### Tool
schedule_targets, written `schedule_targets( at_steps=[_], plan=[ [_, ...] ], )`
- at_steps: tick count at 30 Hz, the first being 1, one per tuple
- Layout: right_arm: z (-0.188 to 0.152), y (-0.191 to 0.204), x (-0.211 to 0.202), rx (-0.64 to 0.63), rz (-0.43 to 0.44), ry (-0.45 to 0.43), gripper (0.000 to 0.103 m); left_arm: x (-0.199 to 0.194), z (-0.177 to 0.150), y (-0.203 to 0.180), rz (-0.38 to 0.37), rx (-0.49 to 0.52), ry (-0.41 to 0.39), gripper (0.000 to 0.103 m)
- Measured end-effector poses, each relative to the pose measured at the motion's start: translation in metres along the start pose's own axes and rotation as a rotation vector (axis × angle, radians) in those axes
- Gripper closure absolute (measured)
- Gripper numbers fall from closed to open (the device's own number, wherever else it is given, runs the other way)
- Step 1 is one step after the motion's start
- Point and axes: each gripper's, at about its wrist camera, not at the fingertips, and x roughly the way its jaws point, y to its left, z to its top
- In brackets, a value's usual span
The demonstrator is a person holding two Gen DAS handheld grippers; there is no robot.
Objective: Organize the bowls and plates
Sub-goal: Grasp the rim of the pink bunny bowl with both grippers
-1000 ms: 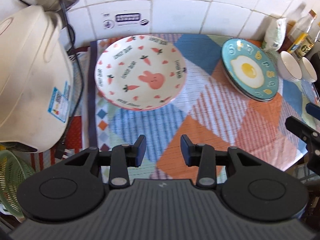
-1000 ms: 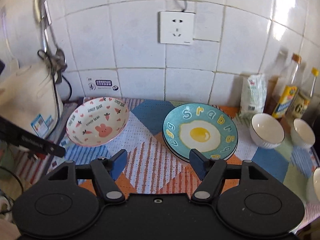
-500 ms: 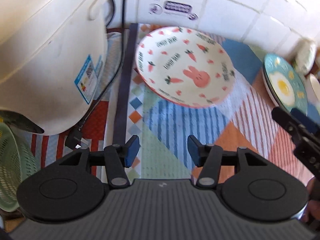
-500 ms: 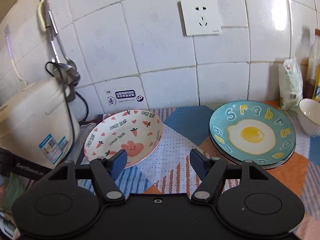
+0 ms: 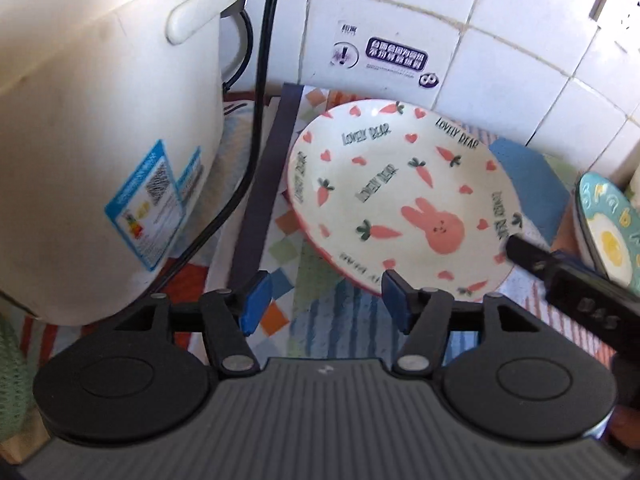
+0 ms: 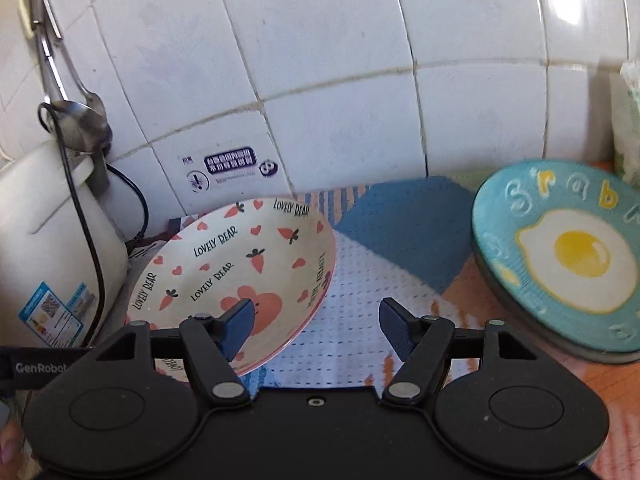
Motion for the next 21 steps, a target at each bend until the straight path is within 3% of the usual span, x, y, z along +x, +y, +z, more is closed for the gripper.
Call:
schedule_targets(
  at_steps=[2, 5, 7, 8, 9, 11, 15, 21],
  plan=[
    [-0.003, 0.0, 0.009, 0.036, 0.016, 0.015, 0.03, 0.005, 0.002, -0.002, 0.008, 0.011, 0.001, 0.043],
    [-0.007, -0.002, 0.016, 0.098, 0.057, 0.029, 0.04, 0.013, 0.006, -0.002, -0.004, -0.003, 0.015, 0.043],
    [-0.009, -0.006, 0.019, 0.163, 0.088, 0.036, 0.054, 0.018, 0.009, -0.003, -0.012, -0.007, 0.017, 0.045],
    [-0.009, -0.009, 0.02, 0.199, 0.102, 0.046, 0.079, 0.02, 0.011, -0.004, -0.012, -0.003, 0.012, 0.048],
    [-0.01, -0.015, 0.021, 0.266, 0.107, 0.063, 0.087, 0.021, 0.013, -0.004, -0.012, -0.004, 0.005, 0.059],
    [-0.012, -0.022, 0.022, 0.374, 0.127, 0.073, 0.088, 0.024, 0.018, -0.001, -0.031, -0.044, 0.015, 0.068],
    [-0.013, -0.017, 0.021, 0.365, 0.107, 0.069, 0.088, 0.035, 0.025, 0.005, -0.005, -0.073, 0.03, 0.08],
    [-0.011, -0.02, 0.028, 0.345, 0.084, 0.073, 0.085, 0.044, 0.031, 0.007, 0.017, -0.041, -0.003, 0.08]
  ],
)
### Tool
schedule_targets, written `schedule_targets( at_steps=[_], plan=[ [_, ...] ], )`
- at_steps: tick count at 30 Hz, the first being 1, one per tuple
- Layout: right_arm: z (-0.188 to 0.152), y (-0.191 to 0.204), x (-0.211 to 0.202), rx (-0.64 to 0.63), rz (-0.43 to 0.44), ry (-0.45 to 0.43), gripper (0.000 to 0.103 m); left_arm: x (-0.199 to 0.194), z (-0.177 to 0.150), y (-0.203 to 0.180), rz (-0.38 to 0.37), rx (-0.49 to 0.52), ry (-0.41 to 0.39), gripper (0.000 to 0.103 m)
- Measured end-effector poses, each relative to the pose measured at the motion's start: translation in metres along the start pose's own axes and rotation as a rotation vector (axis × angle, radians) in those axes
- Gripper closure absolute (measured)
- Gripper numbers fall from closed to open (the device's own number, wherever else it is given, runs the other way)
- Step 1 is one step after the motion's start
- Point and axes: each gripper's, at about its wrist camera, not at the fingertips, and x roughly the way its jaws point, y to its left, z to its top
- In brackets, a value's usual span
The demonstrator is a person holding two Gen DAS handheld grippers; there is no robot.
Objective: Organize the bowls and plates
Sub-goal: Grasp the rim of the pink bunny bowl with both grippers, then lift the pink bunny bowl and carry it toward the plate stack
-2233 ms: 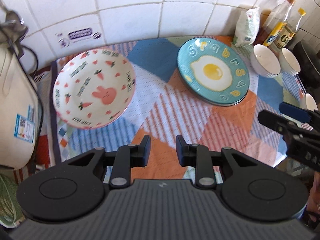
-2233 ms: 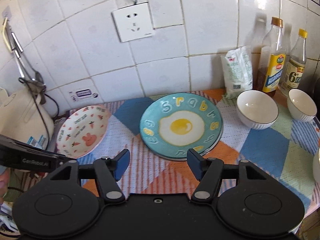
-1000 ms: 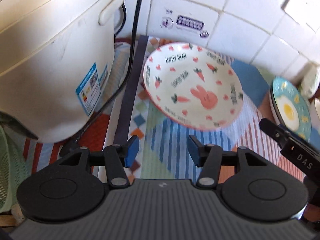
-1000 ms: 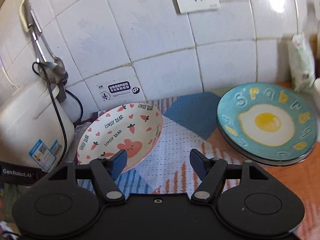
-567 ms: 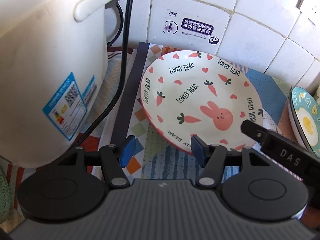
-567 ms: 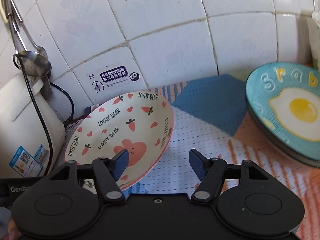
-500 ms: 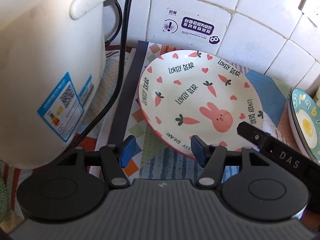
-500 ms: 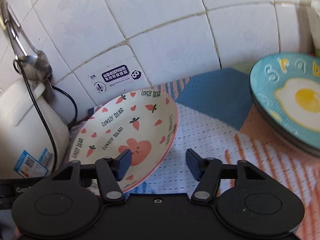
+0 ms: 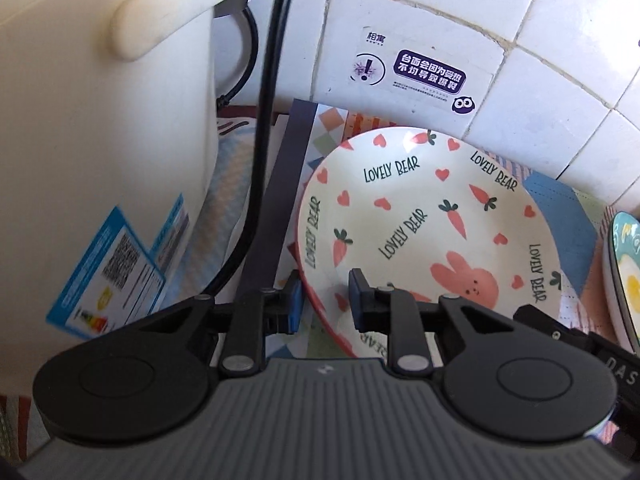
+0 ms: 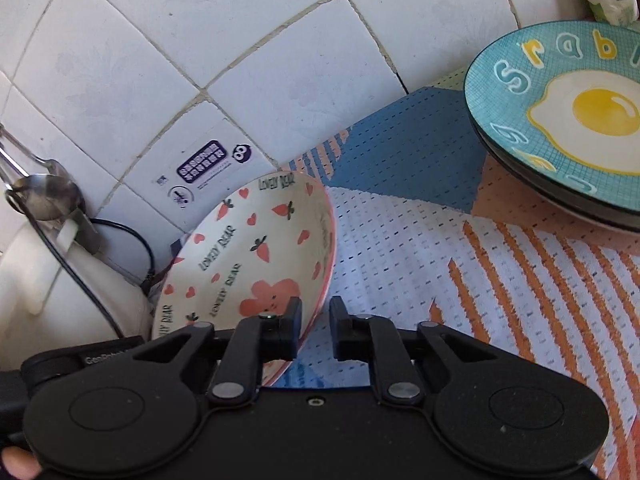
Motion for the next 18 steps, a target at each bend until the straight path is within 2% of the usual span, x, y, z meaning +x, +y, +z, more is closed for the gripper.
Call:
schedule_targets(
  at_steps=[4, 6, 10, 15, 18],
  plan=[
    [0.011, -0.002, 0.015, 0.001, -0.023, -0.055, 0.091, 0.001, 0.003, 0.004, -0.02, -0.014, 0.028, 0.08],
    [0.018, -0.001, 0.022, 0.002, -0.006, -0.053, 0.088, 0.001, 0.004, 0.006, -0.03, -0.024, 0.035, 0.08],
    [0.024, -0.003, 0.023, -0.004, 0.018, -0.029, 0.09, 0.001, -0.001, 0.001, -0.012, 0.024, 0.032, 0.08],
    [0.026, -0.003, -0.002, -0.061, 0.026, -0.012, 0.089, -0.001, 0.005, 0.02, -0.146, -0.009, 0.135, 0.08],
    [0.024, -0.005, -0.017, -0.072, 0.016, 0.0, 0.088, -0.013, 0.0, 0.022, -0.159, 0.075, 0.141, 0.08]
  ],
)
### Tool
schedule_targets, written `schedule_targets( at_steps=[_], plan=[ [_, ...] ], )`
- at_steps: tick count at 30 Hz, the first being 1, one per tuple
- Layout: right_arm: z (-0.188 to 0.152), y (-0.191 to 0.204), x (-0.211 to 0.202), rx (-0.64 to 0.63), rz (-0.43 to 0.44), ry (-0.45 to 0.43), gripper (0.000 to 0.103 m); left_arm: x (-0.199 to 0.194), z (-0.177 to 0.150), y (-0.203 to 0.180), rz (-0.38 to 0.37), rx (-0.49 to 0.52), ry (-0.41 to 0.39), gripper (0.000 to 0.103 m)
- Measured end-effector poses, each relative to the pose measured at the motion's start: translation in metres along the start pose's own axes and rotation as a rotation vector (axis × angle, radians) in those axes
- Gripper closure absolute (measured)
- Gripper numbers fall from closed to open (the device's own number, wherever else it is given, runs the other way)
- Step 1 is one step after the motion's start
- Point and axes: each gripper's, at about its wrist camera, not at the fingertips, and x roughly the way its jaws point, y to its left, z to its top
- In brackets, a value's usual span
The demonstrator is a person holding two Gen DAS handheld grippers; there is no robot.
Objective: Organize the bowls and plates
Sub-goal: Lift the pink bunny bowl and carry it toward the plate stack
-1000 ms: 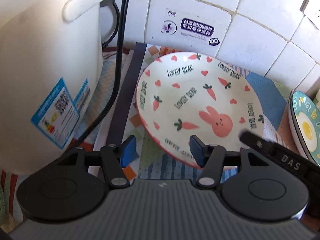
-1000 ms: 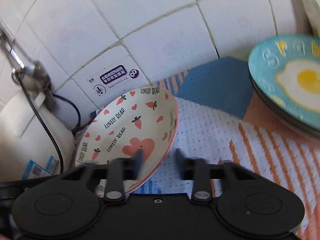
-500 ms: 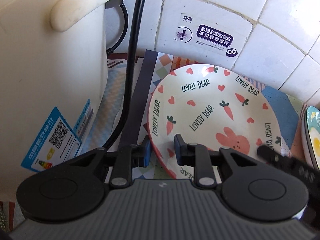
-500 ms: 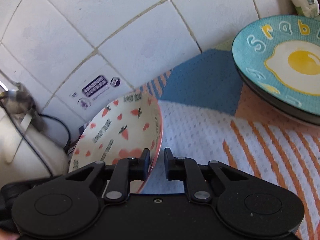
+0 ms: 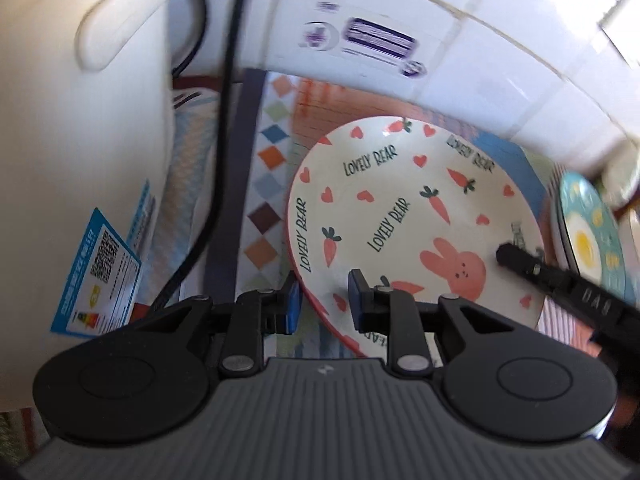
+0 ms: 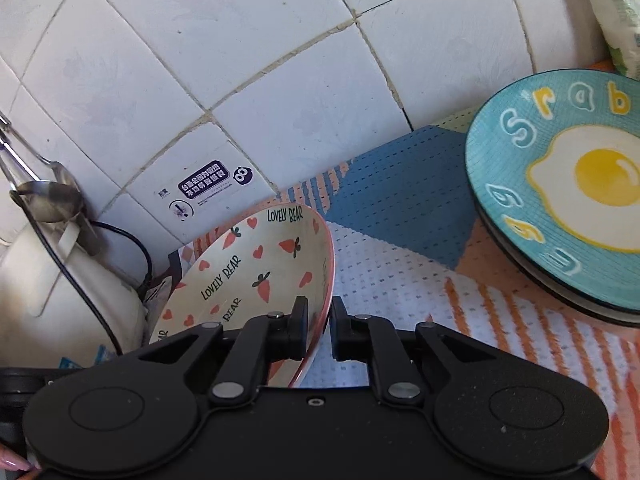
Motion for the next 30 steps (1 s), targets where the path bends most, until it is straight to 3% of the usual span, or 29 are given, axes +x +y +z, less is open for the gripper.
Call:
schedule_targets(
  at_steps=[6, 10, 15, 20, 30],
  plan=[
    [-0.004, -0.001, -0.04, 0.001, -0.022, -0.025, 0.087, -0.022, -0.006, -0.002, -0.044, 0.054, 0.036, 0.08],
    [-0.007, -0.005, -0.069, 0.024, -0.051, -0.056, 0.085, -0.041, -0.008, -0.015, -0.055, 0.14, -0.001, 0.079],
    [-0.006, -0.016, -0.104, 0.053, -0.087, -0.077, 0.083, -0.055, -0.001, -0.021, -0.152, 0.147, -0.03, 0.08],
    [-0.002, -0.032, -0.131, 0.094, -0.108, -0.09, 0.082, -0.071, 0.003, -0.036, -0.205, 0.222, -0.071, 0.08],
    [0.022, -0.063, -0.162, 0.059, -0.138, -0.127, 0.081, -0.057, 0.014, -0.038, -0.218, 0.268, -0.031, 0.08]
  ],
)
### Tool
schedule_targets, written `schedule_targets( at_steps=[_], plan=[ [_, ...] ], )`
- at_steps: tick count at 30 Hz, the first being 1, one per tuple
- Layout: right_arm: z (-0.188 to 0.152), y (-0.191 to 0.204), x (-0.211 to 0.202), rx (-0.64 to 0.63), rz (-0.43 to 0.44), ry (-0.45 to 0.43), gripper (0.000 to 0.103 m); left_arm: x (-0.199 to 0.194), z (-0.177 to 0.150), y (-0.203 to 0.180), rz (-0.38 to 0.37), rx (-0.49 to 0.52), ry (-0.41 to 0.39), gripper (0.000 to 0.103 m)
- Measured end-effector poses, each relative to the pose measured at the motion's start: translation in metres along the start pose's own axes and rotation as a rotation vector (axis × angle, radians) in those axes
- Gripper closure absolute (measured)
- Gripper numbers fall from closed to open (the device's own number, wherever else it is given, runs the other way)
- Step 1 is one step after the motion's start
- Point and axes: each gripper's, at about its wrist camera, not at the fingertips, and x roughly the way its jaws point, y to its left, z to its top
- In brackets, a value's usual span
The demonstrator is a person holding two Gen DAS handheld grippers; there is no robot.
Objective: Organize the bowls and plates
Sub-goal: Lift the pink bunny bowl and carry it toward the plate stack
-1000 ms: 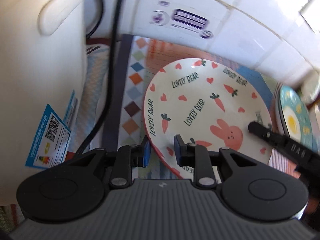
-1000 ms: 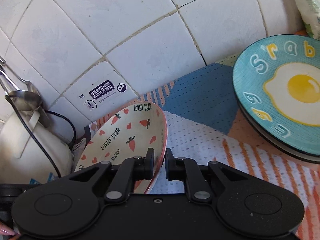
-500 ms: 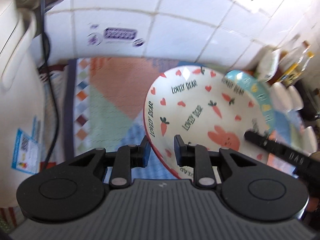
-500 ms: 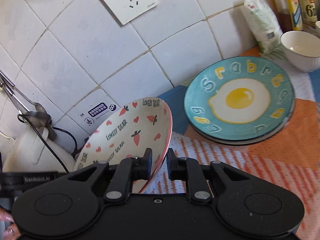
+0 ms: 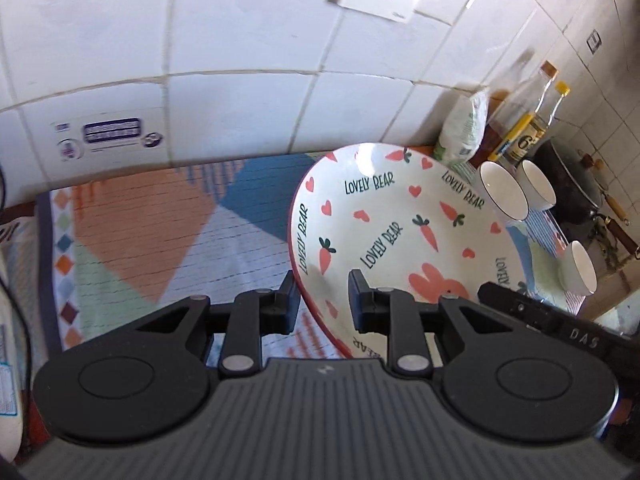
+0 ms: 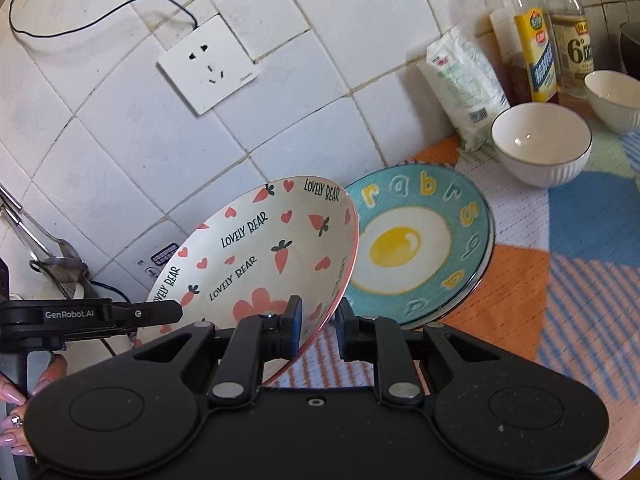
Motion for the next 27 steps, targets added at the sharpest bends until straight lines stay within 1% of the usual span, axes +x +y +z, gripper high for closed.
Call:
schedule_targets(
  at_steps=[7, 9, 11, 13, 15, 17, 19, 23, 25, 27],
  plan=[
    [0.028, -0.034, -0.001, -0.011, 0.001, 0.006, 0.081, 0.02, -0.008, -0.004, 0.028, -0.001, 0.023, 0.08],
    [0.034, -0.046, 0.002, -0.022, 0.015, 0.014, 0.081, 0.028, -0.01, -0.002, 0.032, 0.0, 0.03, 0.08],
    [0.039, -0.061, 0.007, 0.007, 0.031, 0.023, 0.081, 0.036, -0.012, 0.001, 0.038, 0.019, 0.036, 0.08],
    [0.042, -0.075, 0.014, 0.027, 0.044, 0.03, 0.081, 0.046, -0.013, 0.004, 0.063, 0.03, 0.059, 0.08],
    [0.044, -0.086, 0.022, 0.05, 0.059, 0.036, 0.082, 0.057, -0.013, 0.009, 0.106, 0.028, 0.09, 0.079],
    [0.047, -0.091, 0.03, 0.058, 0.07, 0.047, 0.081, 0.066, -0.011, 0.019, 0.137, -0.001, 0.131, 0.078],
    [0.051, -0.096, 0.039, 0.066, 0.081, 0.069, 0.081, 0.071, -0.008, 0.027, 0.154, -0.033, 0.152, 0.078],
    [0.057, -0.109, 0.053, 0.063, 0.095, 0.115, 0.081, 0.08, -0.004, 0.025, 0.191, -0.016, 0.164, 0.079],
    [0.062, -0.112, 0.058, 0.046, 0.089, 0.131, 0.081, 0.085, 0.0, 0.024, 0.208, -0.043, 0.175, 0.079],
    [0.066, -0.109, 0.062, -0.009, 0.078, 0.153, 0.081, 0.09, 0.002, 0.023, 0.235, -0.072, 0.183, 0.079]
  ],
)
